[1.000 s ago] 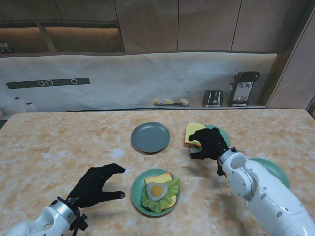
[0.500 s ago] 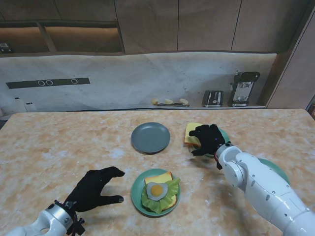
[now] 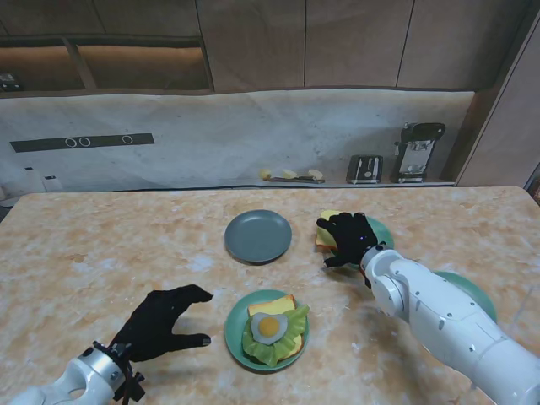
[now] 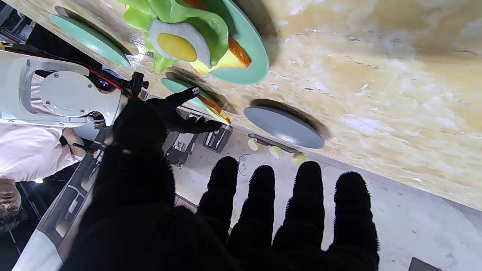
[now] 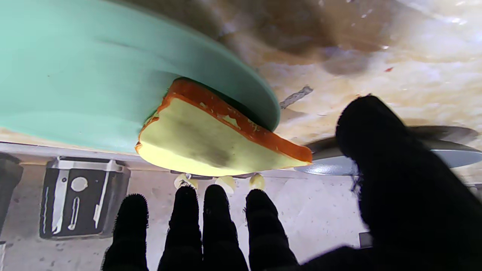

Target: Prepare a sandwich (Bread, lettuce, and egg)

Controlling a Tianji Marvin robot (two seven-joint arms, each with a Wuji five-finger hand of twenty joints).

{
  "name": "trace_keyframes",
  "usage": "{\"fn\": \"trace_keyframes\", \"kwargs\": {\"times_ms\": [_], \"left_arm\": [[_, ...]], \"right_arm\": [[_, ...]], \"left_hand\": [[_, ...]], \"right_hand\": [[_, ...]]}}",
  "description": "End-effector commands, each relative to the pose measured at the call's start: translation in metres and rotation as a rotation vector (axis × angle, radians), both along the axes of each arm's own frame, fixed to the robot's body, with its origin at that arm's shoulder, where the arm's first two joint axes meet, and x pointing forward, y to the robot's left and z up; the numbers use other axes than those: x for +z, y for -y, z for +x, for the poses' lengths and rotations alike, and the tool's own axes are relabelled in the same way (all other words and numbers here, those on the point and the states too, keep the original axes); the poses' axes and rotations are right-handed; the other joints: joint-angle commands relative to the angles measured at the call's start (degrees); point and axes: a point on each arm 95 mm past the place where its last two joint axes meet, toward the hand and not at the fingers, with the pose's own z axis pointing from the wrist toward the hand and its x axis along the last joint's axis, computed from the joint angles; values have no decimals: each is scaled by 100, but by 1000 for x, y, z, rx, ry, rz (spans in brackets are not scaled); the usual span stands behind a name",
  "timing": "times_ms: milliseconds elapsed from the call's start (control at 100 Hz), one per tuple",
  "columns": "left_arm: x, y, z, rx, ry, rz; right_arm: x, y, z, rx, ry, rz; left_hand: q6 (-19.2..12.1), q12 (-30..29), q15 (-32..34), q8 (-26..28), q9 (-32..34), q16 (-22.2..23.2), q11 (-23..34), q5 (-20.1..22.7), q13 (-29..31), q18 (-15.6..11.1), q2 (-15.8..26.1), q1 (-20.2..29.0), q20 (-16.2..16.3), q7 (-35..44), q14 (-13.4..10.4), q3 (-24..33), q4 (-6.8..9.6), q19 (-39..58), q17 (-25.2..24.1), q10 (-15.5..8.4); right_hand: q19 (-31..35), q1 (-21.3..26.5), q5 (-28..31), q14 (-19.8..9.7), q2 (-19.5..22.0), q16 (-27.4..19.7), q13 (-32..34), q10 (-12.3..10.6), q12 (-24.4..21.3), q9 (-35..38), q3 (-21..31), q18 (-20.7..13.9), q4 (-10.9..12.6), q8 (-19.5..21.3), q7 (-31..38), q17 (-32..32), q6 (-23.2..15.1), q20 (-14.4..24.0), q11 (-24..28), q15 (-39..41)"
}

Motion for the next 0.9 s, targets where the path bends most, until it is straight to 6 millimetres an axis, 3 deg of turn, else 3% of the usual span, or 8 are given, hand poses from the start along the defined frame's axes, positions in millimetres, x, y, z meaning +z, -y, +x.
{"fn": "trace_keyframes", "kwargs": {"times_ms": [0,210,500,780,890], "left_arm": [[-2,-1,0,0,-15,13],[-2,-3,1,11,-21,22],[-4,-7,3,24,-24,27],[-5,-8,3,29,-21,29],[-5,-9,3,28,-21,29]], "right_arm": [[-1,-9,2,-2,-12,12],[-4,-16,9,-5,-4,15],[-7,-21,15,-11,21,8],[-9,-23,16,-14,28,1],[-11,-24,15,-19,23,3]], "left_hand": [[-50,53,-16,62,-104,83,21,94,-50,41,162,107,142,66,-25,-53,-20,76,-54,-49],[0,66,39,71,-60,112,48,163,-5,33,150,139,189,97,-19,-53,-23,142,-27,-27],[-27,63,45,70,-99,117,40,162,-23,39,121,193,207,108,-15,-48,-23,163,-40,-36],[-43,64,39,80,-98,114,47,186,-30,41,101,256,211,141,-30,-40,-21,158,-48,-44],[-48,64,45,80,-108,117,47,180,-19,44,102,270,215,144,-30,-40,-22,160,-43,-45]], "right_hand": [[-55,115,-237,-81,-127,119,-159,-64,-76,-132,-83,9,202,-120,-114,-93,124,240,-119,17],[473,138,-339,-212,-120,369,-130,-81,107,-131,-82,83,213,-192,51,-5,-1,407,-5,363],[2184,447,-382,-925,-275,1591,20,-114,1071,-175,156,-134,212,-381,695,356,79,778,1178,1915],[3407,656,-339,-1896,-450,1618,152,-146,1899,-234,490,-512,163,-562,1332,1223,48,1525,2167,3790],[3511,776,-333,-2075,-509,1619,317,-170,2242,-254,563,-530,151,-618,1508,1653,45,1604,2635,4085]]}}
